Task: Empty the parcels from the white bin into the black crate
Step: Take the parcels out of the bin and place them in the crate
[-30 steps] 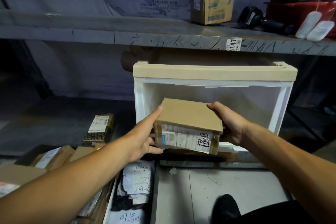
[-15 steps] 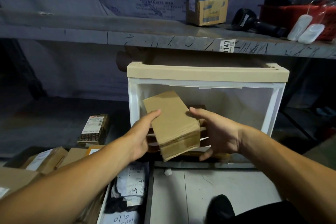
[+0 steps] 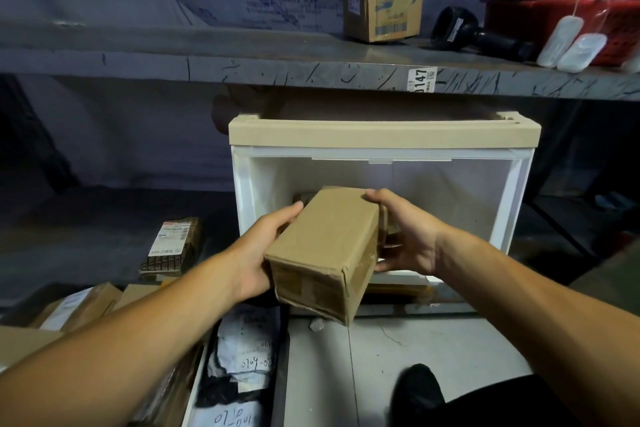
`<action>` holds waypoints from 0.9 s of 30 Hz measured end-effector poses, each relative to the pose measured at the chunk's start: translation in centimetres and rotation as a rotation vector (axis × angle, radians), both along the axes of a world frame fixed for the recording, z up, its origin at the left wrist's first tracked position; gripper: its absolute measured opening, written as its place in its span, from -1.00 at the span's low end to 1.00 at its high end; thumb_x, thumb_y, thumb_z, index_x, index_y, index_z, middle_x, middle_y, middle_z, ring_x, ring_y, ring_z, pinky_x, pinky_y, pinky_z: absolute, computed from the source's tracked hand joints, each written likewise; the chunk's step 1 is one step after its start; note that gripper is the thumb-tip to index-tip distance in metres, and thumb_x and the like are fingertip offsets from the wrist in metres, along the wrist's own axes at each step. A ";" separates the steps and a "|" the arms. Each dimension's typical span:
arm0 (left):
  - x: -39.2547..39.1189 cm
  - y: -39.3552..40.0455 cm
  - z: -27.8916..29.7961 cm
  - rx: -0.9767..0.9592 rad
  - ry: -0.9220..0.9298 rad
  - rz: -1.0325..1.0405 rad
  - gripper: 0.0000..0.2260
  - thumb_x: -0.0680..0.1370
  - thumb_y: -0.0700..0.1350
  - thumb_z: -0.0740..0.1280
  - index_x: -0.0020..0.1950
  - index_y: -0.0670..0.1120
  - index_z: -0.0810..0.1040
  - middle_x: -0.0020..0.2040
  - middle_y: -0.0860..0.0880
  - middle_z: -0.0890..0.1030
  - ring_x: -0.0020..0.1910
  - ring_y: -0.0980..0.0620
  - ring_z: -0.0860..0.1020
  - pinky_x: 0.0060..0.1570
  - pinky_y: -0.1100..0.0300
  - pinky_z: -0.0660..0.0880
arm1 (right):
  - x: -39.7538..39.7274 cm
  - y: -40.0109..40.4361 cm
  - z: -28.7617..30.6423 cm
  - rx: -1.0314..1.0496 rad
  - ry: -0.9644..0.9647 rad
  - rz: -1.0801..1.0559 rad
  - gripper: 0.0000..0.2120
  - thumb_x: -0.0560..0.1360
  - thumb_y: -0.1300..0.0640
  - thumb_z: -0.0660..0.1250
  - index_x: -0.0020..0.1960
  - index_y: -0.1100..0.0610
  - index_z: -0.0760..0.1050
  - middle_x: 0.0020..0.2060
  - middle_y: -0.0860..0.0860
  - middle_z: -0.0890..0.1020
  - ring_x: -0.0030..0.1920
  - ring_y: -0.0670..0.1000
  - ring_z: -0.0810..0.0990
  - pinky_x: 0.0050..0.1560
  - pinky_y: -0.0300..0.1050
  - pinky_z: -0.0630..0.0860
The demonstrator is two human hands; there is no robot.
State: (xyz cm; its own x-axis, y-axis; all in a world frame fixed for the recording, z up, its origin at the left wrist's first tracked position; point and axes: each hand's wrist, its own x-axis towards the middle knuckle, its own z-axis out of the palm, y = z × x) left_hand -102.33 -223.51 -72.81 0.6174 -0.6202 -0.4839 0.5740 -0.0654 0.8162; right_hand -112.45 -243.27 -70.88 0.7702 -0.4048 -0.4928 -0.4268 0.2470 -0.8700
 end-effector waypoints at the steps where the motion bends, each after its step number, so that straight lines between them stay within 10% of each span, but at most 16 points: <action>1: 0.1 0.0 0.0 -0.009 -0.023 0.031 -0.70 0.53 0.19 0.38 -0.11 -0.02 0.72 -0.09 -0.09 0.73 -0.09 -0.09 0.66 -0.04 0.03 0.55 | 0.0 -0.1 0.1 -0.009 -0.002 -0.028 -0.51 0.51 -0.25 0.36 0.30 0.01 0.44 0.10 0.20 0.51 0.07 0.21 0.57 -0.27 0.06 0.65; 6: 0.3 0.0 -1.0 -0.065 -0.270 0.077 -0.28 0.23 0.34 0.53 0.32 0.10 0.54 0.33 -0.03 0.60 0.28 -0.08 0.56 0.28 -0.21 0.46 | 0.3 -1.2 -0.4 -0.046 0.017 -0.187 -0.43 0.48 -0.40 0.30 0.20 0.05 0.49 0.06 0.15 0.56 0.01 0.16 0.61 -0.40 0.00 0.61; 11: -1.4 -0.7 -1.5 0.055 -0.514 -0.085 0.03 0.16 0.29 0.60 0.53 0.34 0.17 0.30 0.16 0.49 0.32 -0.02 0.50 0.35 -0.18 0.42 | 0.3 -1.4 -1.1 -0.075 0.039 -0.160 -0.33 0.45 -0.47 0.26 0.23 0.07 0.52 0.08 0.13 0.61 0.05 0.15 0.64 -0.38 -0.04 0.62; 17: -0.5 0.2 -1.2 0.131 -0.183 -0.090 -0.53 0.45 0.33 0.36 0.22 0.07 0.54 0.09 -0.08 0.61 0.06 -0.13 0.60 -0.11 0.01 0.52 | -1.2 -2.5 -0.6 -0.200 0.096 -0.057 -0.49 0.48 -0.36 0.34 0.14 0.05 0.52 0.07 0.11 0.58 0.07 0.12 0.57 0.07 0.11 0.58; 27: 1.3 1.2 -1.4 0.108 0.048 -0.169 -0.20 0.24 0.58 0.31 0.20 -0.01 0.63 0.13 -0.09 0.33 0.04 -0.20 0.44 -0.30 0.04 0.55 | -1.1 -2.3 0.0 -0.072 0.113 0.039 -0.42 0.45 -0.36 0.33 0.18 0.10 0.57 0.08 0.19 0.63 0.04 0.17 0.61 0.00 0.06 0.56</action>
State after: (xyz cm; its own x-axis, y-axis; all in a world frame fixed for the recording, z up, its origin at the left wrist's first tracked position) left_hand -101.01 -222.26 -74.25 0.4835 -0.6556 -0.5800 0.5858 -0.2499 0.7709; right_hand -113.59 -245.54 -70.83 0.7273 -0.4125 -0.5486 -0.5315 0.1671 -0.8304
